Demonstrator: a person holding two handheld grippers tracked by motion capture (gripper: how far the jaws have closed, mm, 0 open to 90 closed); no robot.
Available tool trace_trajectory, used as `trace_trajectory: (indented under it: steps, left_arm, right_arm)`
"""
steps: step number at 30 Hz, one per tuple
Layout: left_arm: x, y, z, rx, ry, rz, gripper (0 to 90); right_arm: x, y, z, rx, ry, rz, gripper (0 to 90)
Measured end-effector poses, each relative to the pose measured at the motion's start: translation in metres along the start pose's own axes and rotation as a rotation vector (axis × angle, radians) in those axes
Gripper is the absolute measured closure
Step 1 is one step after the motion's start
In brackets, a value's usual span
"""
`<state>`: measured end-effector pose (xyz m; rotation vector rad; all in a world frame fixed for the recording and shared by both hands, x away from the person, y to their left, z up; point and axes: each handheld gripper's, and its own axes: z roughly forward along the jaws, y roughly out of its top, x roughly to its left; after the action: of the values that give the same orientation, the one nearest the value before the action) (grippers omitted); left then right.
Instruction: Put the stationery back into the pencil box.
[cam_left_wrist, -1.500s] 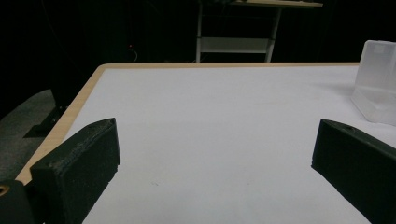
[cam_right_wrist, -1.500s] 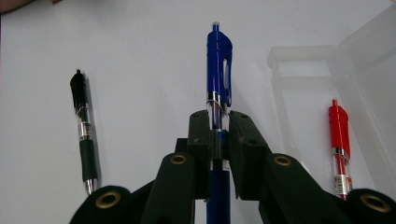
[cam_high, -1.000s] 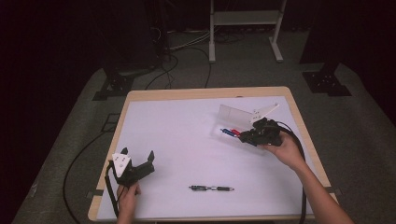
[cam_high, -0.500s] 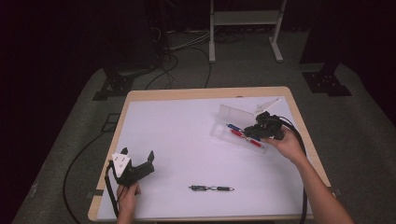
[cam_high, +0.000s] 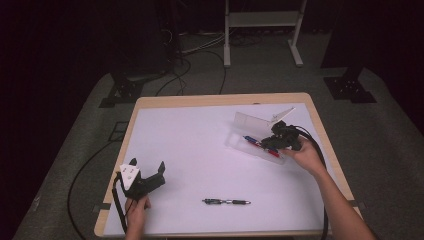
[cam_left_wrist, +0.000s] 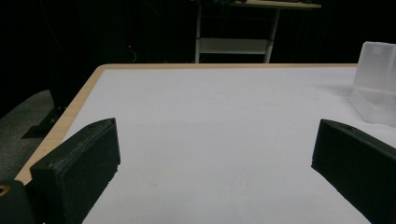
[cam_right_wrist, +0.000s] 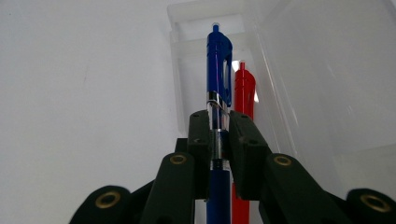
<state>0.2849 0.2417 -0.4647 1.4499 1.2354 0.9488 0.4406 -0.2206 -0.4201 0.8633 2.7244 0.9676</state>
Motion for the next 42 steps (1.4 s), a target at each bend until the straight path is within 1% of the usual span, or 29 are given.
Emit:
trace_trajectory:
  steps: [6, 11, 14, 19, 27, 29, 31, 36, 39, 42]
  left_arm:
    - [0.000, 0.000, 0.000, -0.001, -0.001, -0.003, 0.3]
    - [0.000, 0.000, 0.000, 0.000, -0.001, -0.003, 0.4]
    - [0.000, 0.000, 0.000, 0.000, -0.001, -0.003, 0.4]
    - [0.000, 0.000, 0.000, 0.000, 0.000, -0.002, 0.4]
    - [0.000, 0.000, 0.000, -0.001, 0.000, -0.003, 0.3]
    - [0.000, 0.000, 0.000, -0.001, -0.001, -0.004, 0.4]
    - [0.000, 0.000, 0.000, -0.001, -0.001, -0.004, 0.4]
    - [0.000, 0.000, 0.000, -0.002, 0.000, -0.003, 0.4]
    - [0.000, 0.000, 0.000, -0.001, -0.001, -0.003, 0.3]
    - [0.000, 0.000, 0.000, 0.001, -0.001, -0.003, 0.4]
  right_arm:
    - [0.001, 0.000, 0.008, 0.026, -0.001, -0.010, 78.6]
    - [0.000, -0.002, 0.013, 0.043, 0.005, -0.006, 78.5]
    - [-0.001, -0.004, 0.016, 0.056, 0.003, -0.014, 78.5]
    - [-0.003, -0.008, 0.019, 0.077, 0.009, 0.001, 78.4]
    - [-0.002, -0.009, 0.023, 0.089, 0.013, 0.002, 77.9]
    - [-0.002, -0.009, 0.023, 0.087, 0.015, -0.005, 77.9]
    - [-0.002, -0.009, 0.023, 0.083, 0.022, -0.001, 77.6]
    - [-0.002, -0.010, 0.022, 0.068, 0.018, 0.004, 73.8]
    - [-0.002, -0.011, 0.017, 0.049, 0.019, 0.005, 72.8]
    - [0.002, -0.012, 0.009, 0.021, 0.024, 0.001, 71.5]
